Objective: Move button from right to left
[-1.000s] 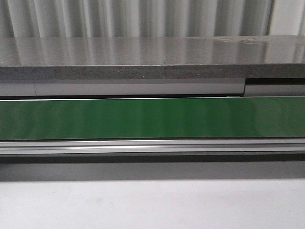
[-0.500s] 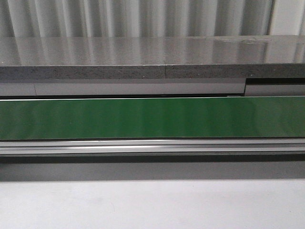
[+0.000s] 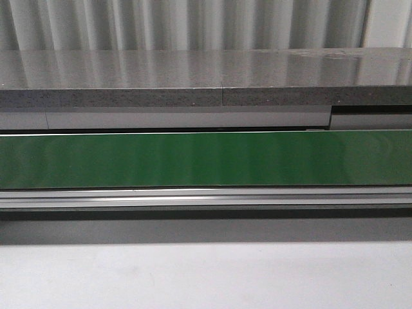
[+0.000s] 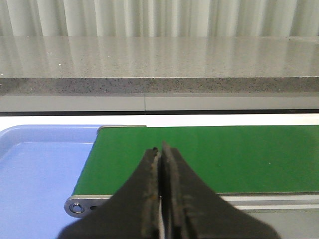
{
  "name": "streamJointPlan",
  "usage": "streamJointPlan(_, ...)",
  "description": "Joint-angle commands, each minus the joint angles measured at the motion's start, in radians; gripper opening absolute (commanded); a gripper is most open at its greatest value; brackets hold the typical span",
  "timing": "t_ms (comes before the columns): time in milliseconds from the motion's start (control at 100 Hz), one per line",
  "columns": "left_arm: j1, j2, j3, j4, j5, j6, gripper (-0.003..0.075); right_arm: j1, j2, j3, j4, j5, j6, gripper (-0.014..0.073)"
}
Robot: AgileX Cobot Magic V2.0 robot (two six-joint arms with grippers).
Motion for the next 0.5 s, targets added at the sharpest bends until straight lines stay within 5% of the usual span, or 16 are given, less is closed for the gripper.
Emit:
streamJointPlan(0, -0.003, -0.036, 0.025, -0.001, -0.082, -0.007, -0.0020, -0.005, 0.075, -0.079, -0.011, -0.062, -0.005, -0.0066)
streamJointPlan(230, -0.003, -0.036, 0.025, -0.001, -0.082, -0.007, -0.0020, -0.005, 0.233, -0.149, -0.011, -0.018, -0.005, -0.0066)
streamJointPlan(490, -0.003, -0.036, 0.025, -0.001, -0.082, -0.007, -0.0020, -0.006, 0.421, -0.283, -0.041, 0.227, -0.005, -0.0051)
